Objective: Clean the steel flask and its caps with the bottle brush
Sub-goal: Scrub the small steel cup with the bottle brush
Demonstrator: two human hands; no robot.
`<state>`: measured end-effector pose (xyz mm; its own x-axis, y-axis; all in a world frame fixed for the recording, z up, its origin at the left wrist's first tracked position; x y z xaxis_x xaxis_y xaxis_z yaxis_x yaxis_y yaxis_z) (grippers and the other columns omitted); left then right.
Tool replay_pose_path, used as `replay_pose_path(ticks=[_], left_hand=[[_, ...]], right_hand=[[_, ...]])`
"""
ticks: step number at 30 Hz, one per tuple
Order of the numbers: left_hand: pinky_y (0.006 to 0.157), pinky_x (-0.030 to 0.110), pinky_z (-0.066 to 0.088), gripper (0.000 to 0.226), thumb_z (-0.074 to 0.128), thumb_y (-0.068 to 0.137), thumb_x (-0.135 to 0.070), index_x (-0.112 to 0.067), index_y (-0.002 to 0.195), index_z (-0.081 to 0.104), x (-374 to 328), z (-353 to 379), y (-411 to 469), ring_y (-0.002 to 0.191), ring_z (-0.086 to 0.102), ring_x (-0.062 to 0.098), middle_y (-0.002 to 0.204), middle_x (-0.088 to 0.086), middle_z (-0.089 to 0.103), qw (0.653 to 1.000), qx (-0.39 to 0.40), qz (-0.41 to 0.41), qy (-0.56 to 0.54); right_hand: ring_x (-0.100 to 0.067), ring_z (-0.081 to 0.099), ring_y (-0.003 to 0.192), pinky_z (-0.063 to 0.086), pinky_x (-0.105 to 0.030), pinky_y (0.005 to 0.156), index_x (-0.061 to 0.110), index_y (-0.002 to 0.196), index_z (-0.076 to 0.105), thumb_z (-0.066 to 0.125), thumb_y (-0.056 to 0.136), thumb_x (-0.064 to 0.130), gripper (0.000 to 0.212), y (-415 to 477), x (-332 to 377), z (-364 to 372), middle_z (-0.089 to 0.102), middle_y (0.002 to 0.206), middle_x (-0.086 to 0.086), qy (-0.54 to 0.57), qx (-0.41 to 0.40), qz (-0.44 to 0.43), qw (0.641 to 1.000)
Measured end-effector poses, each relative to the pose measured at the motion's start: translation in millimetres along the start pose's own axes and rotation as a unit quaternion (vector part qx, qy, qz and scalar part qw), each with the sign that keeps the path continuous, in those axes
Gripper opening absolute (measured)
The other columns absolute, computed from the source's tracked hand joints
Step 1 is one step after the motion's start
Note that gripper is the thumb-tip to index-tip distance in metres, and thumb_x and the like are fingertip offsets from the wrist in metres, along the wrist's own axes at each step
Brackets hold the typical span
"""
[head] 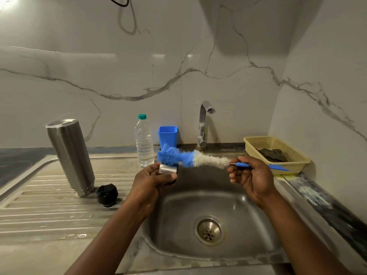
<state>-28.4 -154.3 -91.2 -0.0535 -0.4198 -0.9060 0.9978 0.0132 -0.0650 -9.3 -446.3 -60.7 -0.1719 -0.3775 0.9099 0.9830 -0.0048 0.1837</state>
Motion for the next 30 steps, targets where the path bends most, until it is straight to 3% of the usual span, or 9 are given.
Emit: replay_pose_path(ticks=[6, 13, 17, 22, 30], left_hand=[[0.076, 0.032, 0.065, 0.065, 0.080, 0.069, 0.006, -0.008, 0.132, 0.065, -5, 0, 1, 0.099, 0.079, 0.027, 0.120, 0.019, 0.076, 0.999, 0.014, 0.013, -0.035], [0.082, 0.040, 0.066, 0.049, 0.072, 0.085, 0.001, -0.011, 0.132, 0.066, 4, 14, -3, 0.106, 0.077, 0.032, 0.117, 0.018, 0.078, 0.998, 0.047, -0.019, -0.033], [0.083, 0.042, 0.066, 0.057, 0.081, 0.077, -0.010, -0.006, 0.132, 0.066, -1, 1, 2, 0.102, 0.078, 0.030, 0.118, 0.019, 0.076, 0.999, 0.007, -0.013, -0.032], [0.079, 0.040, 0.066, 0.062, 0.084, 0.072, -0.007, 0.002, 0.129, 0.060, 5, 3, 0, 0.102, 0.078, 0.034, 0.113, 0.023, 0.077, 0.999, 0.000, -0.027, -0.017], [0.088, 0.042, 0.064, 0.064, 0.082, 0.072, -0.004, -0.009, 0.132, 0.060, -4, 0, 1, 0.107, 0.077, 0.034, 0.116, 0.020, 0.077, 0.997, -0.001, -0.004, -0.071]], right_hand=[[-0.022, 0.061, 0.051, 0.052, -0.028, 0.047, -0.002, 0.084, 0.068, 0.040, 0.103, 0.012, 0.036, 0, 13, -10, 0.067, 0.066, -0.017, 0.025, -0.032, -0.010, 0.999], [-0.023, 0.064, 0.054, 0.055, -0.029, 0.049, -0.003, 0.088, 0.069, 0.040, 0.105, 0.013, 0.036, -1, 0, 2, 0.069, 0.071, -0.020, 0.009, -0.012, -0.001, 1.000], [-0.023, 0.062, 0.052, 0.053, -0.029, 0.047, -0.002, 0.084, 0.069, 0.041, 0.104, 0.013, 0.037, 1, 10, -9, 0.068, 0.068, -0.019, 0.012, -0.027, -0.011, 0.999], [-0.023, 0.064, 0.055, 0.055, -0.030, 0.049, -0.003, 0.088, 0.069, 0.040, 0.105, 0.012, 0.037, -1, -1, 4, 0.069, 0.071, -0.020, 0.004, 0.001, -0.001, 1.000], [-0.022, 0.062, 0.054, 0.054, -0.028, 0.048, -0.002, 0.089, 0.069, 0.042, 0.104, 0.014, 0.034, 1, 5, -9, 0.068, 0.070, -0.019, 0.016, -0.030, -0.007, 0.999]])
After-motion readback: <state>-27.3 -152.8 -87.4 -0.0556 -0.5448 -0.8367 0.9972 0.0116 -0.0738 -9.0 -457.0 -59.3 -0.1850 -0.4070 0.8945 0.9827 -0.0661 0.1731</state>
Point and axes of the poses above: each hand's wrist, its own y-axis towards the middle knuckle, its own z-axis out of the palm, x = y × z, the point moved 8 cm from there along y, towards the middle knuckle
